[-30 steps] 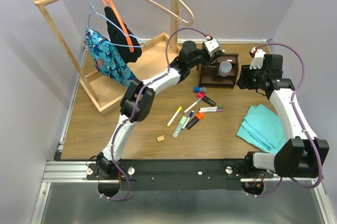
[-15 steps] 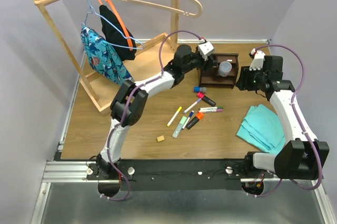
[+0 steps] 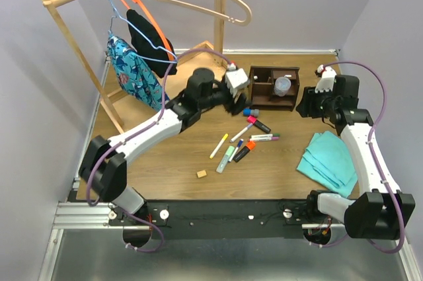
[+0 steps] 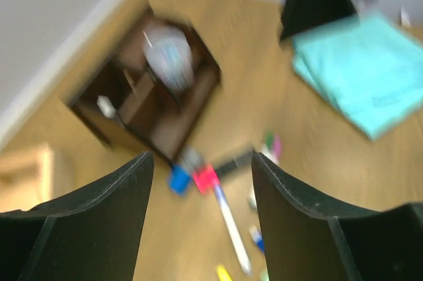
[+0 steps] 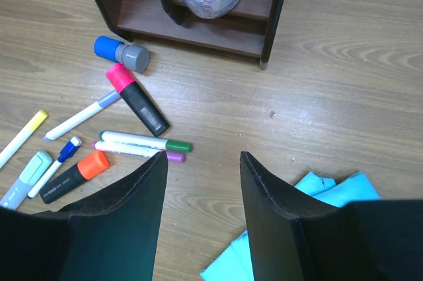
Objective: Sort the stationery into containers
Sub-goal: Pick up the pen from the center of the board, then place the pen in the storage box.
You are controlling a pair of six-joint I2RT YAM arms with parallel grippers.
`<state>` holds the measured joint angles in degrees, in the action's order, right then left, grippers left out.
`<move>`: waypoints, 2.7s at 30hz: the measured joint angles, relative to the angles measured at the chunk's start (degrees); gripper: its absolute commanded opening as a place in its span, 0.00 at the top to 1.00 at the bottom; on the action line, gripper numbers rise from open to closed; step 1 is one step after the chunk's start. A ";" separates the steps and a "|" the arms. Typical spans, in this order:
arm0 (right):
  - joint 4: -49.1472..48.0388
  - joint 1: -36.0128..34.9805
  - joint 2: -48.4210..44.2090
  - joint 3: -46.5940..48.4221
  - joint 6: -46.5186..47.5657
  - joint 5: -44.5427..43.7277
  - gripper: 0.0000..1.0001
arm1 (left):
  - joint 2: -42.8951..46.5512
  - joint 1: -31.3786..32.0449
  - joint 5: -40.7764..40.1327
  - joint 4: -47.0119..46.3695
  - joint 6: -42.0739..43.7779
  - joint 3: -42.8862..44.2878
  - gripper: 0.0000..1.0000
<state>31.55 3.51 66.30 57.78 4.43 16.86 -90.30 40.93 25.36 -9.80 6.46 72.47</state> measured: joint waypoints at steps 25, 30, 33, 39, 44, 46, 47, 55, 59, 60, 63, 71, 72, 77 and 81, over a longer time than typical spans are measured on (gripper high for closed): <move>-0.11 1.49 -3.85 -3.61 -1.44 1.86 0.44 | -18.73 1.20 -10.58 34.21 -0.52 3.93 0.48; -0.09 1.92 -3.87 -4.09 -1.49 1.95 0.44 | -21.51 1.20 -12.59 36.22 -0.72 4.90 0.51; -0.09 2.21 -3.89 -4.22 -1.51 2.08 0.44 | -22.12 1.20 -13.38 36.61 -0.76 4.92 0.55; -0.09 2.62 -3.89 -4.46 -1.64 2.14 0.44 | -23.23 1.20 -13.44 37.05 -1.18 6.29 0.74; -0.09 2.62 -3.89 -4.46 -1.64 2.14 0.44 | -23.76 1.20 -13.22 37.53 -1.36 7.08 1.00; -0.09 2.64 -3.89 -4.46 -1.64 2.14 0.44 | -23.76 1.20 -12.68 38.60 -1.29 7.50 1.00; -0.09 2.71 -3.89 -4.46 -1.64 2.14 0.44 | -23.76 1.20 -12.41 39.21 -1.36 7.74 1.00; -0.11 3.26 -3.30 -4.44 -1.60 2.12 0.44 | -23.28 0.68 -4.00 48.30 -0.28 24.39 1.00; -0.09 3.26 -2.56 -4.44 -1.49 2.12 0.44 | -21.05 0.31 1.99 42.21 -0.13 34.27 1.00; -0.11 3.26 -2.29 -4.44 -1.42 2.12 0.44 | -19.50 0.20 4.15 37.59 -0.68 34.23 1.00; -0.13 3.26 -1.64 -4.44 -1.40 2.12 0.44 | -15.04 -0.28 9.51 17.11 -3.39 28.11 1.00; -0.20 3.37 -0.94 -4.44 -1.38 2.12 0.44 | -28.13 -0.81 12.13 -18.49 -10.58 29.90 1.00; -0.20 3.39 -0.92 -4.44 -1.38 2.12 0.44 | -30.16 -0.81 11.41 -19.34 -10.56 31.30 1.00; -0.17 4.09 -0.83 -4.44 -1.36 2.12 0.44 | -37.66 -1.53 9.05 -20.17 -10.10 37.64 1.00; -0.17 4.61 -0.83 -4.44 -1.36 2.12 0.44 | -39.82 -2.25 8.04 -20.70 -9.29 40.87 1.00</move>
<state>31.38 8.12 65.47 53.34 3.07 18.98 -130.13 38.68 33.41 -30.50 -2.83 113.34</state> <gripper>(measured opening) 0.558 0.019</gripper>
